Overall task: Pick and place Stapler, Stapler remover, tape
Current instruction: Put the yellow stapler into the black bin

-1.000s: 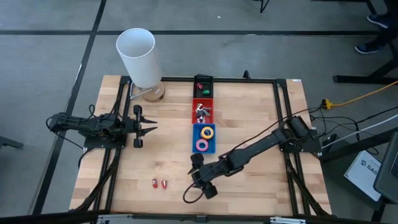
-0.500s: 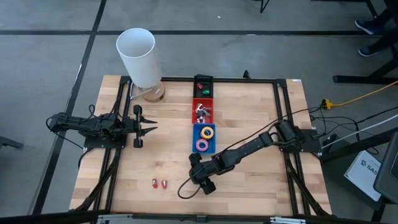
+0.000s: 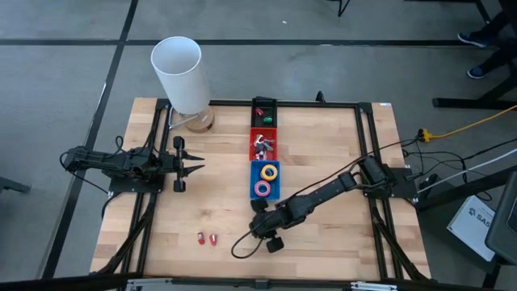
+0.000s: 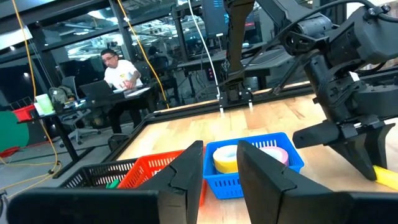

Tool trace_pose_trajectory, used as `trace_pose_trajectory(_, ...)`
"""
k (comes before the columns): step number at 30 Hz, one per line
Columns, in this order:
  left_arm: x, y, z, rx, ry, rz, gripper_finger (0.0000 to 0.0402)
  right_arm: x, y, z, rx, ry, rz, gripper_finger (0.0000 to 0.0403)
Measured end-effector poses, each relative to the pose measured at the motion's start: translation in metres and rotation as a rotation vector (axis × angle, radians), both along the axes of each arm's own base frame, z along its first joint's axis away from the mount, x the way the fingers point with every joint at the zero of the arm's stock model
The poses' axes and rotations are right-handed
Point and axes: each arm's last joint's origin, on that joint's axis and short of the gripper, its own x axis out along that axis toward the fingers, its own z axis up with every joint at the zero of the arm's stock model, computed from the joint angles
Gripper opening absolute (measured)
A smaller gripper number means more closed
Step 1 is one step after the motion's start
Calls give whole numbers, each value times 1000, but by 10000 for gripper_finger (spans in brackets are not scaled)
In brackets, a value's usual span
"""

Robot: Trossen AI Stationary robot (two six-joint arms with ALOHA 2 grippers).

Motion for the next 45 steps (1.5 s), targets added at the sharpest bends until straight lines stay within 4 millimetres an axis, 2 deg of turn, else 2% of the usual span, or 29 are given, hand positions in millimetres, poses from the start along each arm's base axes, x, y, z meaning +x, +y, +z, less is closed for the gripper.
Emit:
trace_pose_trajectory(3,0,0,0,0,0,0,92,1,2,3,11,14,-23,55)
trace_pose_trajectory(7,0,0,0,0,0,0,91,5,3,14,17,52,-58,52)
trace_pose_trajectory(14,0,0,0,0,0,0,91,19,10,59,22,60,-63,63)
trace_pose_trajectory(20,0,0,0,0,0,0,90,33,15,102,186,25,45,53)
trace_pose_trajectory(24,0,0,0,0,0,0,91,41,12,123,242,-22,20,55)
trace_pose_trajectory(30,0,0,0,0,0,0,91,53,-6,145,282,-84,-21,56)
trace_pose_trajectory(34,0,0,0,0,0,0,91,56,-26,158,305,-105,-16,56)
trace_pose_trajectory(40,0,0,0,0,0,0,95,44,-66,194,214,-178,36,56)
trace_pose_trajectory(45,0,0,0,0,0,0,93,34,-100,212,143,-190,47,57)
